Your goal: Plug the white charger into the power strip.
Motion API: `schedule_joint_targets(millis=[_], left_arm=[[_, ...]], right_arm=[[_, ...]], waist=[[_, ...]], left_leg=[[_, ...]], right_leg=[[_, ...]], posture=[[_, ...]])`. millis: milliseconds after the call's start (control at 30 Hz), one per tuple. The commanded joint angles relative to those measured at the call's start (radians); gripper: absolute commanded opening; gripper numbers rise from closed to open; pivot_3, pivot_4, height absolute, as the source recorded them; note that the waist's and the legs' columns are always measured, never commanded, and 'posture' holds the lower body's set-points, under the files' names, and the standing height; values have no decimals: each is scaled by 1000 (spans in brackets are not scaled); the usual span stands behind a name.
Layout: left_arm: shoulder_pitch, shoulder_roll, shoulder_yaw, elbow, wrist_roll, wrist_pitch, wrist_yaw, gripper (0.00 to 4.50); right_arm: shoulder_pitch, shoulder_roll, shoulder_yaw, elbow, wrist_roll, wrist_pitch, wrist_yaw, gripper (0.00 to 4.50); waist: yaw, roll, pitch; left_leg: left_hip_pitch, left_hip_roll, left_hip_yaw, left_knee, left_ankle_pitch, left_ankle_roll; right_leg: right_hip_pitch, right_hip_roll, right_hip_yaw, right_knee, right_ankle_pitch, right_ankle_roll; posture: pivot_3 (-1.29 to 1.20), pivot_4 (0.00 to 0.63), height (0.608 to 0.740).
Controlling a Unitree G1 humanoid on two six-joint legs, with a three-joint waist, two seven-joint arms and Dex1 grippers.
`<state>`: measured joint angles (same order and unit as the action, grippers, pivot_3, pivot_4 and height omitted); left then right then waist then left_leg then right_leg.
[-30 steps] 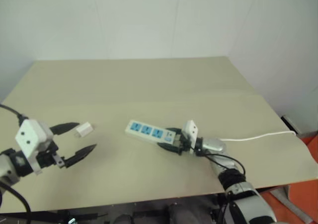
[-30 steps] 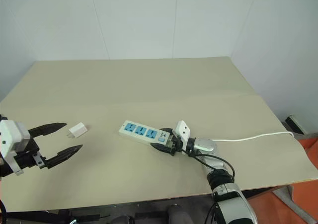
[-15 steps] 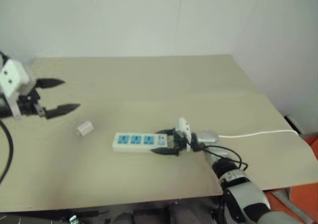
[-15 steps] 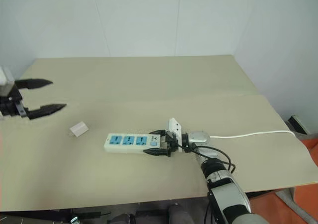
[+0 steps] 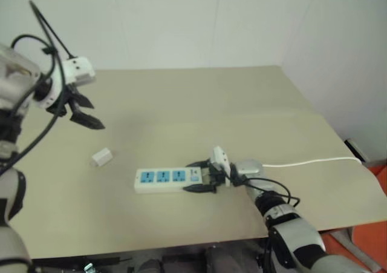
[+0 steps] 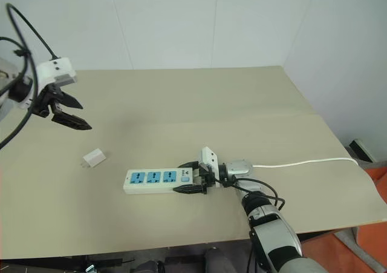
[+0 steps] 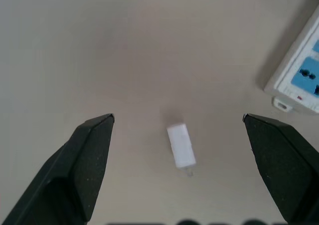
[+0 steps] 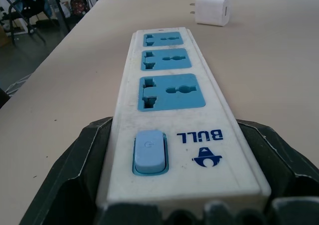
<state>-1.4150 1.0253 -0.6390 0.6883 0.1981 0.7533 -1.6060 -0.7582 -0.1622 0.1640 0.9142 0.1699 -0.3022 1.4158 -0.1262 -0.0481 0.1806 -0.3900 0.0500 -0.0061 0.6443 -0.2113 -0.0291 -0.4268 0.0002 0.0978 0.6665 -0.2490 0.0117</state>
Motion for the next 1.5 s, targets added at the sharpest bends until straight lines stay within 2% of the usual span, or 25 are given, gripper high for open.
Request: schedule_joint_targets(millis=[33,133,233,600,900,1167,1500], left_arm=[[-108,-71,-100,163,86,77,-8,4500],[-137,-115,-183,226,83,100,-8,4500],[-120,-113,-224,224,43,105,-8,4500],[-13,-127,-251,246,80,71,-8,4500],[81,-206,-217,309,191,-4,18,4500],[61,-303,-139,458,235,-70,123,4500],[58,-375,-61,556,273,-113,232,4500]], right_arm=[[-3,17,13,7,-20,-3,7,3430],[-2,18,12,4,-20,-2,4,3430],[2,15,14,-2,-23,-1,5,3430],[13,5,17,-19,-28,2,-4,3430],[38,8,20,-48,-31,3,-26,3430],[85,7,23,-105,-25,22,-49,3430],[112,6,30,-145,-26,40,-70,3430]], waist=[[1,0,0],[-2,0,0],[-4,0,0],[1,0,1],[2,0,1],[4,0,0],[6,-1,0]], left_leg=[[0,0,-1,0,0,0],[-1,0,-1,0,0,0],[-1,0,-1,0,0,0],[-1,0,-2,1,0,0],[-1,0,-2,1,0,0],[-1,0,-2,1,0,0],[-1,0,-3,2,0,0]], right_leg=[[0,0,0,0,0,0],[-1,1,0,0,0,0],[-1,1,1,1,0,0],[-1,1,1,2,0,0],[-1,1,1,4,0,0],[-1,1,1,4,0,0],[-1,1,0,4,0,0]], posture=[[0,150,740],[0,150,740],[0,150,740],[0,150,740],[0,150,740],[0,150,740],[0,150,740]])
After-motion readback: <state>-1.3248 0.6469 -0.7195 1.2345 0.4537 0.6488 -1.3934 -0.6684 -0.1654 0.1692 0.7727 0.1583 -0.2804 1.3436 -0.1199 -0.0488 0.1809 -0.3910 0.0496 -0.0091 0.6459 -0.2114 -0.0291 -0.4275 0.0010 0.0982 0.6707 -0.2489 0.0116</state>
